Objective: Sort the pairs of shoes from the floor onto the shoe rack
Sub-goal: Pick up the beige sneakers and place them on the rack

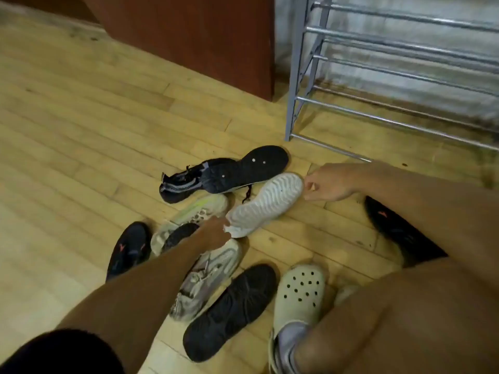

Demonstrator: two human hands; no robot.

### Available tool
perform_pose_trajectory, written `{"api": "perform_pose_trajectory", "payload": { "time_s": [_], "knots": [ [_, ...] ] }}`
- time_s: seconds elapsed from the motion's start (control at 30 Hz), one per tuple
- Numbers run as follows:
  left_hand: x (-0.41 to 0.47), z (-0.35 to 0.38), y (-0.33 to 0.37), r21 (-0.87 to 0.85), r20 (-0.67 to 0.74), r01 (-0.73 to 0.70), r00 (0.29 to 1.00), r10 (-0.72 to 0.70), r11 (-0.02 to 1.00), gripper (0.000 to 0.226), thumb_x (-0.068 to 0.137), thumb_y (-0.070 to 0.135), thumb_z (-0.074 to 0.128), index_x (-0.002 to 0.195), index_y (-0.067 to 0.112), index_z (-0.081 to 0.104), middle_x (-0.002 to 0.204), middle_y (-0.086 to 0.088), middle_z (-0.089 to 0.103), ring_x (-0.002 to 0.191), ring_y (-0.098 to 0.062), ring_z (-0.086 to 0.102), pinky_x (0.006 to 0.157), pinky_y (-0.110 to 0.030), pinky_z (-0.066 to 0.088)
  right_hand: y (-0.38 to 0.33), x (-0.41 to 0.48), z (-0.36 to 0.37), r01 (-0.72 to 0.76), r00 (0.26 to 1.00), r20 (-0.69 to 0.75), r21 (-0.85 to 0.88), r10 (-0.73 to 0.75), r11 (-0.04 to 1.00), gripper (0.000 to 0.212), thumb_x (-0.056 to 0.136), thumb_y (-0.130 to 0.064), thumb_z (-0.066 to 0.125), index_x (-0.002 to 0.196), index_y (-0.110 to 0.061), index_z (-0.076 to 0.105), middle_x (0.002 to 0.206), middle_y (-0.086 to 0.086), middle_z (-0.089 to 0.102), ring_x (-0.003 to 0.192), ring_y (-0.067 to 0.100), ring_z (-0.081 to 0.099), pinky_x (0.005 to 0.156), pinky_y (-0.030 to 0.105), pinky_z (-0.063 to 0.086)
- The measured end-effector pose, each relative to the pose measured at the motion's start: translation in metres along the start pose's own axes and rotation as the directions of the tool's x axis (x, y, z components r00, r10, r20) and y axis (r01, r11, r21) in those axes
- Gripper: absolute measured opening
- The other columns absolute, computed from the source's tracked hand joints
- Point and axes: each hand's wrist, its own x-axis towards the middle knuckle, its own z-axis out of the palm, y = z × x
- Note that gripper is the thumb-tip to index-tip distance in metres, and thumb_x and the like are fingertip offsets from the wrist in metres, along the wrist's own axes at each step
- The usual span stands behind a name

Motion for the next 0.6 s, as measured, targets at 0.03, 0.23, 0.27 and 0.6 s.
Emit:
{"api": "perform_pose_trajectory", "payload": {
  "time_s": [0.03, 0.23, 0.27, 0.6],
  "knots": [
    [-0.009, 0.006, -0.007, -0.011, 0.012, -0.002, 1.000, 0.002, 1.000, 0.049, 0.096, 0.019, 0.050, 0.142, 0.006, 0.040, 0.149, -0.017, 0.038, 0.135, -0.030, 0.039, 0.110, -0.036, 0.033, -0.004, -0.001, 0.001, -0.007, 1.000, 0.016, -0.025, 0.007, 1.000, 0.043, 0.098, -0.043, 0.044, 0.126, -0.013, 0.059, 0.127, 0.008, 0.060, 0.114, 0.024, 0.056, 0.096, 0.033, 0.046],
    [-0.043, 0.049, -0.040, 0.106, 0.159, 0.104, 0.980, -0.120, 0.989, 0.085, 0.092, 0.037, 0.055, 0.153, 0.007, 0.003, 0.160, -0.013, 0.003, 0.148, -0.031, 0.010, 0.116, -0.039, 0.022, -0.041, -0.013, 0.001, -0.009, 0.999, 0.030, -0.086, 0.012, 0.996, 0.042, 0.097, -0.037, 0.047, 0.126, -0.009, 0.059, 0.126, 0.011, 0.061, 0.113, 0.027, 0.057, 0.099, 0.039, 0.046],
    [-0.043, 0.055, -0.041, 0.104, 0.147, 0.145, 0.976, -0.159, 0.984, 0.095, 0.088, 0.042, 0.060, 0.153, 0.007, 0.000, 0.160, -0.015, 0.001, 0.148, -0.033, 0.008, 0.117, -0.042, 0.021, -0.049, -0.012, 0.004, -0.004, 1.000, 0.017, -0.070, 0.006, 0.998, 0.043, 0.097, -0.035, 0.046, 0.125, -0.006, 0.060, 0.126, 0.014, 0.061, 0.113, 0.030, 0.058, 0.099, 0.040, 0.046],
    [-0.040, 0.083, -0.052, 0.015, -0.051, 0.238, 0.970, -0.237, 0.971, 0.108, 0.069, 0.035, 0.081, 0.148, 0.014, 0.010, 0.142, -0.023, 0.036, 0.126, -0.044, 0.045, 0.098, -0.055, 0.045, -0.074, -0.012, 0.041, 0.050, 0.996, 0.085, -0.120, -0.040, 0.992, 0.044, 0.099, -0.036, 0.044, 0.133, -0.010, 0.055, 0.134, 0.007, 0.056, 0.119, 0.024, 0.054, 0.102, 0.035, 0.044]
  ]
}}
